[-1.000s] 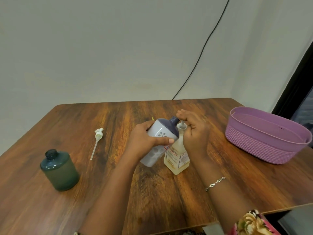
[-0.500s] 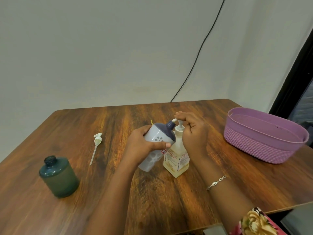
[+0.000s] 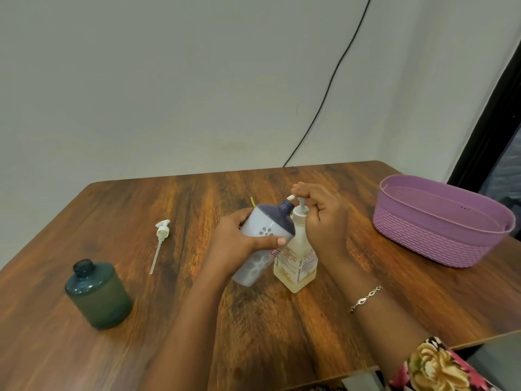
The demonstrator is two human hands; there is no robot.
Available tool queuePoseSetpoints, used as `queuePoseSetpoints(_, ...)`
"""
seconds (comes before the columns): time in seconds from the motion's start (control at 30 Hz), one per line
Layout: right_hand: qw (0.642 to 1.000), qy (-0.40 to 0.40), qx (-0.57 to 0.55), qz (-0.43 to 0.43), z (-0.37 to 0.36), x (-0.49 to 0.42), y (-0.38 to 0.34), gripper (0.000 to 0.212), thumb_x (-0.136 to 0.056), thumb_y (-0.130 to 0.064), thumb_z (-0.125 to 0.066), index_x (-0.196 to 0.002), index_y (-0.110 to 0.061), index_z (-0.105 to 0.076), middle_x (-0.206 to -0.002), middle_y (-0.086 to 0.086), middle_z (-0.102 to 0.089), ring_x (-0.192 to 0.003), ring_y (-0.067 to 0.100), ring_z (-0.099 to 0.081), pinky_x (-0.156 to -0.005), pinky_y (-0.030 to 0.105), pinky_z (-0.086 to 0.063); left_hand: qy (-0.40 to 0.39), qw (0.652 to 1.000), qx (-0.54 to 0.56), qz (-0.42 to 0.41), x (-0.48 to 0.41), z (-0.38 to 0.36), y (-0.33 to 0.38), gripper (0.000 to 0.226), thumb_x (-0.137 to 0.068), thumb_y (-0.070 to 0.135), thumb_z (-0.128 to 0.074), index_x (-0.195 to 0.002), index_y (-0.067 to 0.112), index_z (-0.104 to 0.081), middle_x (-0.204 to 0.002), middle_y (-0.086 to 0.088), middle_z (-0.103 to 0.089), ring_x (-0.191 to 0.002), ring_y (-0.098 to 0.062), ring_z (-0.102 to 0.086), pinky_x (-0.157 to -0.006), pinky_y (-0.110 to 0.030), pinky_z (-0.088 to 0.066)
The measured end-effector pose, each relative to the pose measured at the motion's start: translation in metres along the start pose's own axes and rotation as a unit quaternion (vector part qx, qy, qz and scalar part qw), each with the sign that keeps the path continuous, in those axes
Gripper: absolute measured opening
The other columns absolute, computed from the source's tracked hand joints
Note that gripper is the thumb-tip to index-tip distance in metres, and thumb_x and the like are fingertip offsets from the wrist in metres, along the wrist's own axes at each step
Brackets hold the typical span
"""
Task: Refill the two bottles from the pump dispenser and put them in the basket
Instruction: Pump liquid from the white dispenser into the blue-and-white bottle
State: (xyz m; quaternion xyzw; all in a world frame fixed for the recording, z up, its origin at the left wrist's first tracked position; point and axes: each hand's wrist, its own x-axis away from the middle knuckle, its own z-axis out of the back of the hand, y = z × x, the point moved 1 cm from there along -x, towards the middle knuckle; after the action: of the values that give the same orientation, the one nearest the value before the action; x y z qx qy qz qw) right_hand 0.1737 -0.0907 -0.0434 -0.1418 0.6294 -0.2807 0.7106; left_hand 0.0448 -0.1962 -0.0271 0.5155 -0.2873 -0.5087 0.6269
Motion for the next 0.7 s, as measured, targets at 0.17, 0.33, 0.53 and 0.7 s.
queuePoseSetpoints(0.17,0.998,0.024,0.019,0.048,-0.001,0.005,0.001,0.04,-0.075,-0.006,-0.034,-0.088,-0.005,-0.072,-0.092,0.006,-0.071,-0.088,0.02,-0.066,-0.071,0.051,-0.052,0.002,1.0,-0.013,0.001,-0.006,-0.004,0.003,0.045,-0.057,0.026,-0.086,-0.097,0.025,-0.065,-0.09,0.0,-0.068,-0.084,-0.019,-0.065,-0.074,-0.039,-0.056)
queuePoseSetpoints(0.33,0.999,0.032,0.004,0.031,-0.005,0.013,0.008,0.038,-0.077,-0.009,-0.035,-0.087,-0.005,-0.071,-0.091,0.005,-0.071,-0.088,0.018,-0.065,-0.072,0.051,-0.052,0.002,1.0,-0.008,0.012,-0.004,-0.004,-0.001,0.045,-0.055,0.028,-0.088,-0.094,0.024,-0.065,-0.086,0.001,-0.068,-0.079,-0.016,-0.066,-0.069,-0.034,-0.056)
queuePoseSetpoints(0.53,1.0,-0.005,0.0,0.013,0.003,-0.004,-0.001,0.041,-0.077,-0.014,-0.034,-0.089,-0.006,-0.072,-0.092,0.005,-0.071,-0.087,0.015,-0.063,-0.076,0.051,-0.052,-0.004,1.0,-0.021,0.001,-0.005,-0.002,0.006,0.04,-0.061,0.028,-0.083,-0.095,0.024,-0.063,-0.086,0.002,-0.067,-0.078,-0.014,-0.065,-0.061,-0.022,-0.053)
queuePoseSetpoints(0.7,0.999,0.02,0.01,0.033,-0.002,0.006,0.001,0.039,-0.078,-0.011,-0.035,-0.09,-0.005,-0.071,-0.093,0.007,-0.071,-0.089,0.019,-0.065,-0.075,0.051,-0.052,-0.002,1.0,-0.025,-0.004,-0.005,-0.003,0.007,0.037,-0.061,0.026,-0.083,-0.092,0.025,-0.061,-0.084,0.004,-0.065,-0.073,-0.009,-0.062,-0.055,-0.014,-0.05)
